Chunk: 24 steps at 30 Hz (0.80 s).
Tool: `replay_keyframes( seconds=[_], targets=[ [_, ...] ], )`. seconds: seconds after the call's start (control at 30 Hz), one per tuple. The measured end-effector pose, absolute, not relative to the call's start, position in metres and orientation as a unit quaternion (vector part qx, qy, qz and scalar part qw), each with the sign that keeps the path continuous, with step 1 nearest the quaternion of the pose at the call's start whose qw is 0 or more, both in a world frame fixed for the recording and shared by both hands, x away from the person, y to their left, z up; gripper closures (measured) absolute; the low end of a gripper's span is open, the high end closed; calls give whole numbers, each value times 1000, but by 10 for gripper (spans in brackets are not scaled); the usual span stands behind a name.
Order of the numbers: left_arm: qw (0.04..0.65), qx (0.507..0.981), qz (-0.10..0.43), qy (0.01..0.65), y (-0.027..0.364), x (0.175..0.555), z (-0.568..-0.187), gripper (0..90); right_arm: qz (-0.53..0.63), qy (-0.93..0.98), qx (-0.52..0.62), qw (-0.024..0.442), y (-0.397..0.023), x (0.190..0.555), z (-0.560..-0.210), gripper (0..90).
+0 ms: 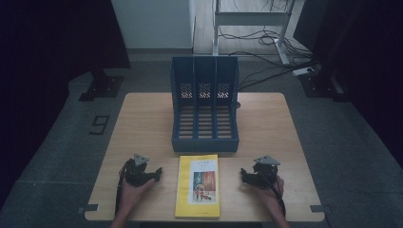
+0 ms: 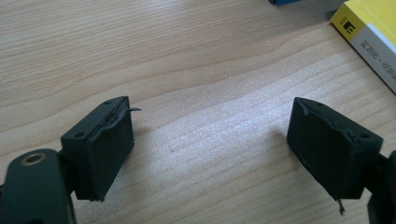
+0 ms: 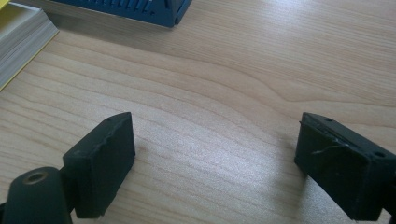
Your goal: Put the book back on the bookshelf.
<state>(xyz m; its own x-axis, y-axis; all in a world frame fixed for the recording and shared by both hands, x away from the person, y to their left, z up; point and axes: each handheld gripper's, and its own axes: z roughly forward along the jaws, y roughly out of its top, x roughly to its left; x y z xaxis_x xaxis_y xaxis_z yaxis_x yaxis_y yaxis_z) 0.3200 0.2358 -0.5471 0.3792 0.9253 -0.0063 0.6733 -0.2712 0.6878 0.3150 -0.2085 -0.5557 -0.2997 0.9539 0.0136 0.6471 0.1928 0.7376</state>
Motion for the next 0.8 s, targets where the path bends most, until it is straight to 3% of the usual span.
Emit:
replay_keyframes(
  seconds=[0.57, 0.63, 0.8],
  targets=[
    [339, 759, 181, 526, 235, 319, -547, 149, 325, 722, 565, 231, -213, 313, -553, 138],
    [344, 762, 170, 522, 233, 316, -544, 203, 335, 723, 563, 219, -214, 313, -552, 147],
    [368, 760, 160, 512, 232, 312, -537, 207, 352, 721, 553, 223, -209, 309, -545, 158]
  ],
)
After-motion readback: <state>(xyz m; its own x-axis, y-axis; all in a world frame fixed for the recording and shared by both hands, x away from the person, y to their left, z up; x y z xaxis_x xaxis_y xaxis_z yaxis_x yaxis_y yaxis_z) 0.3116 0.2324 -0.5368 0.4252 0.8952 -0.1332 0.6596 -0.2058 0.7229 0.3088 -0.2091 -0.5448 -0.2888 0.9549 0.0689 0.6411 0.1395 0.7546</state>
